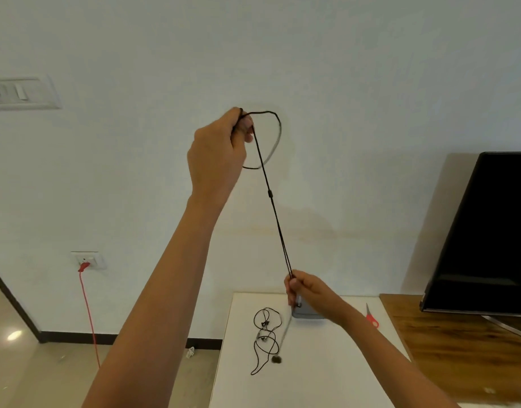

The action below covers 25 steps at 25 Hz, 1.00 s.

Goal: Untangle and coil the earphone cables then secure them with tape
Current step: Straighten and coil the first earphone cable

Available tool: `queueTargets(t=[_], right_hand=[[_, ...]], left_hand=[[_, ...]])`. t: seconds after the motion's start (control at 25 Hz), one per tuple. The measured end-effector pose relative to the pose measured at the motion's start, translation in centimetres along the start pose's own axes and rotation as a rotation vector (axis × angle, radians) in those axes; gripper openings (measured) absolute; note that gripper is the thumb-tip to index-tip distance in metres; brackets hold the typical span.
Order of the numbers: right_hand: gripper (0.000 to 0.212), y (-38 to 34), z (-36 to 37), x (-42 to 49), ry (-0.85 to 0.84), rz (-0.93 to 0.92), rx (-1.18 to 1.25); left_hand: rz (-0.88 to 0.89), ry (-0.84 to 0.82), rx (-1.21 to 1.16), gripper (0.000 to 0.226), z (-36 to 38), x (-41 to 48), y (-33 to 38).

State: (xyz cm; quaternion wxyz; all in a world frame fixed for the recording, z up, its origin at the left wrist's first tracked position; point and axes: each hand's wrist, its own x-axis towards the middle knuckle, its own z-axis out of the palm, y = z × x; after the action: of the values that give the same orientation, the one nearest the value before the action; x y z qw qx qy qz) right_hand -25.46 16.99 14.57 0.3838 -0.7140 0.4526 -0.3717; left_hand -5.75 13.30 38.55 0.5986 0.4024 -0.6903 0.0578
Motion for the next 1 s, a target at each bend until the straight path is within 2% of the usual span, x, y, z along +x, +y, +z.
queueTargets(t=[0.08, 0.2, 0.28, 0.44, 0.56, 0.68, 0.8, 0.88, 1.0], right_hand=[[0.022, 3.5, 0.3, -0.6, 0.039, 0.079, -0.154], [0.027, 5.9, 1.4, -1.4, 0.138, 0.143, -0.097], [0.025, 6.8, 2.2, -1.6, 0.223, 0.186, -0.006], [0.007, 7.5, 2.5, -1.5, 0.372, 0.258, 0.148], [0.003, 8.5, 2.6, -1.7, 0.451, 0.309, 0.077], [0.004, 9.7, 2.9, -2.3, 0.452, 0.34, -0.069], [0.027, 10.9, 3.0, -3.1, 0.442, 0.398, -0.126], [0.021, 11.5, 2.9, -3.3, 0.411, 0.452, -0.175], [0.02, 10.5, 1.7, -2.1, 0.204, 0.567, -0.214]], left_hand=[[-0.031, 0.077, 0.02, 0.024, -0.3, 0.9, 0.0], [-0.055, 0.155, 0.055, 0.026, -0.5, 2.0, -0.1], [-0.06, 0.149, 0.066, 0.026, -0.5, 2.2, -0.2], [-0.047, 0.114, 0.047, 0.026, -0.4, 1.9, -0.5], [-0.036, 0.067, 0.081, 0.025, -0.6, 2.1, -1.0], [-0.023, -0.056, 0.161, 0.022, -0.2, 1.6, -1.7], [-0.073, -0.185, 0.149, 0.024, 0.6, 0.7, -2.6], [-0.134, -0.277, 0.081, 0.023, 1.4, 0.0, -3.1], [-0.209, -0.401, -0.054, 0.024, 3.4, -1.6, -3.5]])
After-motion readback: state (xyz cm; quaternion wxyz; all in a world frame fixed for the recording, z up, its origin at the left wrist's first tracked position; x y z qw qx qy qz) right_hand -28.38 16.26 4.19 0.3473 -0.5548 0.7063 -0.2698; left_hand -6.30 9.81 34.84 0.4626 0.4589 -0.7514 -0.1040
